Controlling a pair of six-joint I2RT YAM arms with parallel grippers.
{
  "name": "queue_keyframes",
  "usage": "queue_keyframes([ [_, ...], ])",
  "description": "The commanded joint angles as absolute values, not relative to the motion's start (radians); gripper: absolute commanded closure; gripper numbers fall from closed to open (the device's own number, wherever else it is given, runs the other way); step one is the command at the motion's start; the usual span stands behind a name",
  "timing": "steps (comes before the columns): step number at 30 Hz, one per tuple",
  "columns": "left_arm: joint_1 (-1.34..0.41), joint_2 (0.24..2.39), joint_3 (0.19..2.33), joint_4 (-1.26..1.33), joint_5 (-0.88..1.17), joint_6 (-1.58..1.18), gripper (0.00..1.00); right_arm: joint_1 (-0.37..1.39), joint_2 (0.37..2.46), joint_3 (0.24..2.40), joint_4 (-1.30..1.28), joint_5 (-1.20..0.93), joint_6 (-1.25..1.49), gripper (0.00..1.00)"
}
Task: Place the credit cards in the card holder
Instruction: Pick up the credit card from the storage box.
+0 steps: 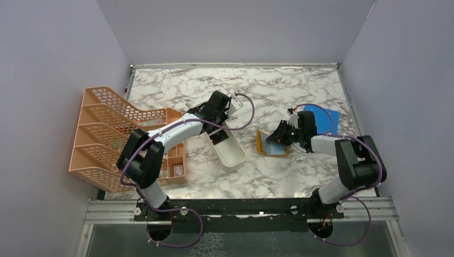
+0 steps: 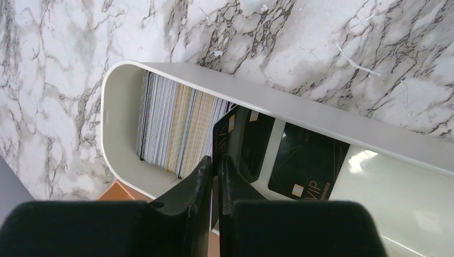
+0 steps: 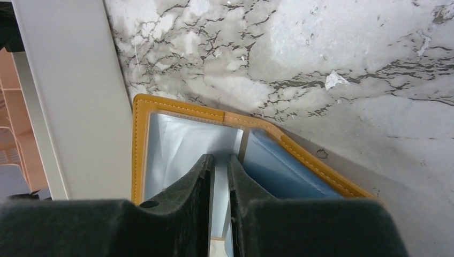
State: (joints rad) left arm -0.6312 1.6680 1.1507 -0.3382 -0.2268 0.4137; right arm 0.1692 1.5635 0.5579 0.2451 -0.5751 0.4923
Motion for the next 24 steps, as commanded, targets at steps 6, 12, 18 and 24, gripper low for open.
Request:
queue_keyframes([
  [6,-0.627,1.585,1.253,-0.419,-0.124,0.19,1.0,0.176,1.502,0.537,0.273,-0.635,0.515,0.77],
  [12,-0.627,1.507,1.286,-0.421,-0.016,0.024,1.0,0.176,1.462,0.547,0.213,-0.603,0.518,0.7],
  [18,-0.627,1.457,1.263,-0.333,0.152,-0.192,1.0,0.176,1.417,0.554,0.126,-0.545,0.519,0.66],
  [24,-0.641,1.418,1.144,-0.102,0.305,-0.518,1.0,0.176,1.357,0.559,0.038,-0.457,0.514,0.66],
])
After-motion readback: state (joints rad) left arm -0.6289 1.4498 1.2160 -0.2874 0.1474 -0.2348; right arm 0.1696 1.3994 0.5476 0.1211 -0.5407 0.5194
